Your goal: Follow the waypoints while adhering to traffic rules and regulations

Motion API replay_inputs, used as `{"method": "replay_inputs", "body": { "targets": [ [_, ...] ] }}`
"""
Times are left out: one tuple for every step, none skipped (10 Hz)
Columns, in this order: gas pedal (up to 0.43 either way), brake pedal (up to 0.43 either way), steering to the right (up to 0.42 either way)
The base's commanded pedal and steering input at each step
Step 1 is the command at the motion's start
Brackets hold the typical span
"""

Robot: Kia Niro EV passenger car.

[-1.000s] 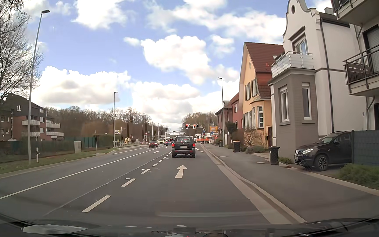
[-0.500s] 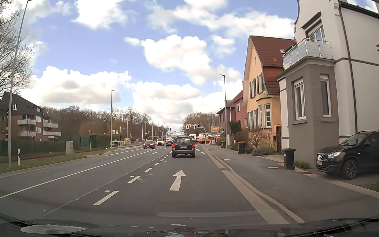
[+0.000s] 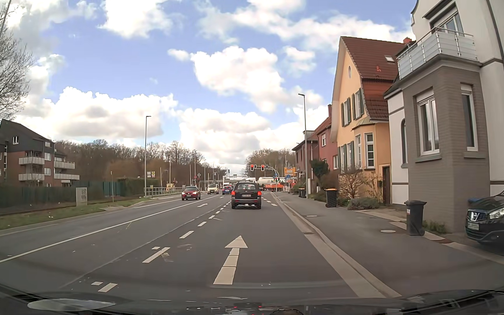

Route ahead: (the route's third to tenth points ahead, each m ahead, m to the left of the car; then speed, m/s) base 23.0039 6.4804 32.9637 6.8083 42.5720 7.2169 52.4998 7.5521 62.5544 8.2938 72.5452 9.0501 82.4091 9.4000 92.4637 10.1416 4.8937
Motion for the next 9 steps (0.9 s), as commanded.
{"method": "replay_inputs", "body": {
  "targets": [
    [0.177, 0.0, -0.02],
    [0.169, 0.0, -0.02],
    [0.157, 0.0, -0.021],
    [0.15, 0.0, -0.02],
    [0.15, 0.0, -0.02],
    [0.15, 0.0, -0.018],
    [0.138, 0.0, -0.017],
    [0.138, 0.0, -0.016],
    [0.138, 0.0, -0.014]
  ]
}}
